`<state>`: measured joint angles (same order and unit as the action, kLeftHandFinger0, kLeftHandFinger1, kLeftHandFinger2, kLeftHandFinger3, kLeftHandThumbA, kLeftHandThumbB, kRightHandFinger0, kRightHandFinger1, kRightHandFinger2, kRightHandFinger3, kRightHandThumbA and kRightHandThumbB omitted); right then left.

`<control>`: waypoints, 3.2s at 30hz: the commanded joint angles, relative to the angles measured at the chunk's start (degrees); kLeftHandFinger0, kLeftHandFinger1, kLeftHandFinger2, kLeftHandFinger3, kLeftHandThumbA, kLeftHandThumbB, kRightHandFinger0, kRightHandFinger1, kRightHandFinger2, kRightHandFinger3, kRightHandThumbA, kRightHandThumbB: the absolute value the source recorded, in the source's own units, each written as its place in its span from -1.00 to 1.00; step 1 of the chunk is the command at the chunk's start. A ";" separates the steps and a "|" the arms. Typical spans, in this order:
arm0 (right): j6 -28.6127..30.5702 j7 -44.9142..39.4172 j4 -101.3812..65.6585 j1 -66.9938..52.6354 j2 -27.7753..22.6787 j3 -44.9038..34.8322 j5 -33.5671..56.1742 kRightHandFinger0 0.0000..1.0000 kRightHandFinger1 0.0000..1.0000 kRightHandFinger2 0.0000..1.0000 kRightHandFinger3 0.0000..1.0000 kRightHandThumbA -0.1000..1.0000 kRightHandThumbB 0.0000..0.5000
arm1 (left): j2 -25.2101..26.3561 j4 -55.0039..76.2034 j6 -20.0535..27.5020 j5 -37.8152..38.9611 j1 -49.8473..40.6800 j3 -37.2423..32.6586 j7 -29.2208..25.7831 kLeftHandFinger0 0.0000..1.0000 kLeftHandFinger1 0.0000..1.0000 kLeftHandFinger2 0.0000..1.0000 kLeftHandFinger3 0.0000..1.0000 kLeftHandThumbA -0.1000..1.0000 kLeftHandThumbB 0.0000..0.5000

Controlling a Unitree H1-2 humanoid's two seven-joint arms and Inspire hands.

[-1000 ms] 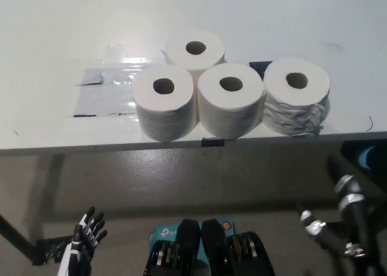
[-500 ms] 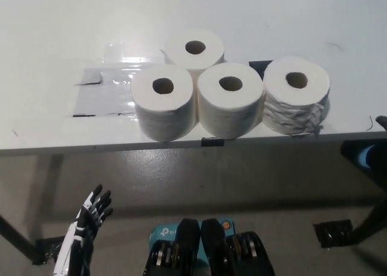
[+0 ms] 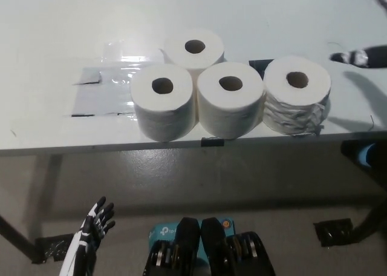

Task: A few rolls of toilet paper are kept infront of the robot and the robot uses its right hand to lift one of the rolls and and places it on top of the other rolls to stack it.

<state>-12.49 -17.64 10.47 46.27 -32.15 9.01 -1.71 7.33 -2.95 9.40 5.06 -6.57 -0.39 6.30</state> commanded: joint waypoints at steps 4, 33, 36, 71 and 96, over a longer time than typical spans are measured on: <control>-9.88 -23.58 22.39 23.75 -1.22 15.39 -5.86 1.00 1.00 1.00 1.00 1.00 0.10 | 2.33 -0.92 3.71 -0.07 0.87 -1.52 3.75 1.00 1.00 1.00 1.00 1.00 0.50; 0.44 -26.99 46.10 34.54 4.81 21.73 -11.95 1.00 1.00 1.00 1.00 1.00 0.54 | 2.23 -0.99 6.11 -1.82 0.67 -0.23 2.22 1.00 1.00 1.00 1.00 1.00 0.40; -0.24 -27.67 46.28 34.70 5.13 22.17 -13.00 1.00 1.00 1.00 1.00 1.00 0.62 | 2.16 -1.04 5.85 -1.74 0.59 -0.06 2.14 1.00 1.00 1.00 1.00 1.00 0.47; 8.28 -22.24 59.84 36.49 8.17 16.78 -15.46 1.00 1.00 1.00 1.00 1.00 0.28 | 1.81 -1.28 8.05 -1.87 0.76 0.46 1.92 1.00 1.00 1.00 1.00 1.00 0.41; 9.25 -20.71 62.84 37.24 10.68 16.20 -17.65 1.00 1.00 1.00 1.00 1.00 0.31 | 1.71 -1.02 8.33 -2.00 0.82 0.84 1.62 1.00 1.00 1.00 1.00 1.00 0.43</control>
<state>-5.27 -40.57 73.45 78.82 -21.04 25.65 -18.41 8.70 -5.02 15.30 3.41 -6.02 0.07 8.13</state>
